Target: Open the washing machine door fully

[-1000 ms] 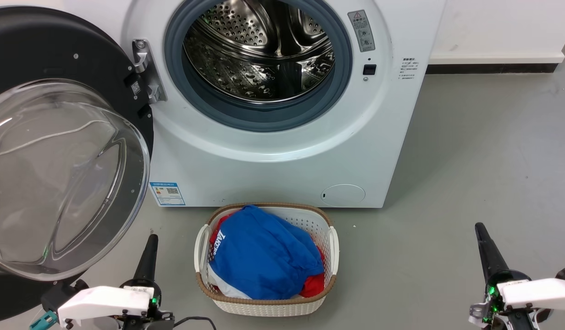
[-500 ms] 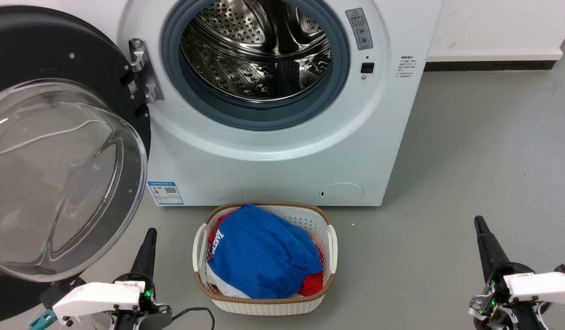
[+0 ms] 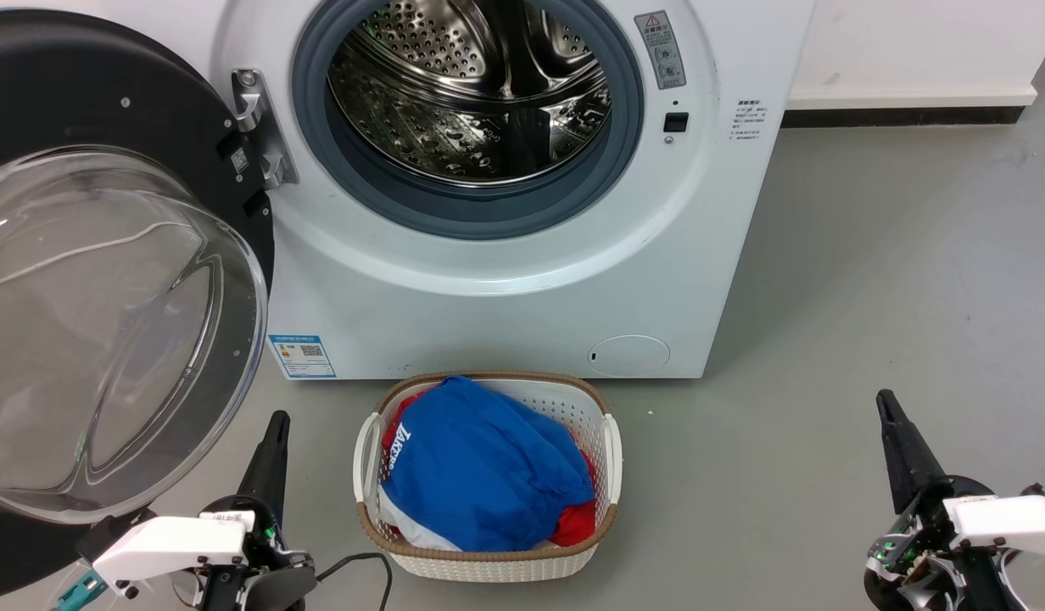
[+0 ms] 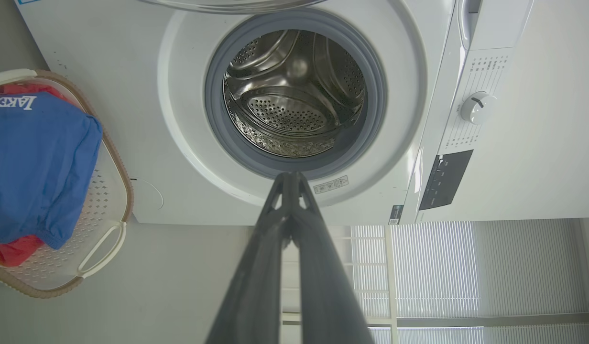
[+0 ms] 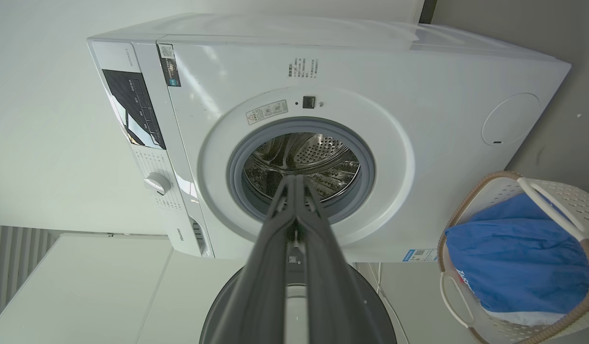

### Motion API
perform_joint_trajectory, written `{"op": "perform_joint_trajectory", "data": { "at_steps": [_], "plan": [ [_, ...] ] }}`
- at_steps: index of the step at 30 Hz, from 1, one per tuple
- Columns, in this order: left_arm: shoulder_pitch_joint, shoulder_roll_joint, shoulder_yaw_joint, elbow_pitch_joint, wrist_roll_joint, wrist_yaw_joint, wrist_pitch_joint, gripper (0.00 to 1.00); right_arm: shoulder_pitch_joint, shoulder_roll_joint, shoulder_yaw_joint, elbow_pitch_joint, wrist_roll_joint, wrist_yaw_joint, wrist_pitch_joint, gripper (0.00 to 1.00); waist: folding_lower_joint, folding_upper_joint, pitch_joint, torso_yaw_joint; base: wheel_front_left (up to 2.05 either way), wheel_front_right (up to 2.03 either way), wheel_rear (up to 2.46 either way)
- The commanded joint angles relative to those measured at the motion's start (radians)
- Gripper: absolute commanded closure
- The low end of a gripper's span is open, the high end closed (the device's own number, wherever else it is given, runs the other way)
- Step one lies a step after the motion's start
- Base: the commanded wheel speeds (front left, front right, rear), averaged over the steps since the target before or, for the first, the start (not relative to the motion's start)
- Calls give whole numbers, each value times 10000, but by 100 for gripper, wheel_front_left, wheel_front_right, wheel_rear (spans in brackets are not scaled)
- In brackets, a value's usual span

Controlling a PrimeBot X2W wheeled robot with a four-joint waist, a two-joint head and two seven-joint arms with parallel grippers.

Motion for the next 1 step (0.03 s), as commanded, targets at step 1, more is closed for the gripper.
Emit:
{"op": "perform_joint_trajectory", "data": {
  "at_steps": [1],
  "plan": [
    [-190, -12, 56, 15, -245, -64, 63, 100, -238, 12, -27, 53, 232, 2, 82, 100, 0, -1, 7, -8, 0, 0, 0]
  ]
}}
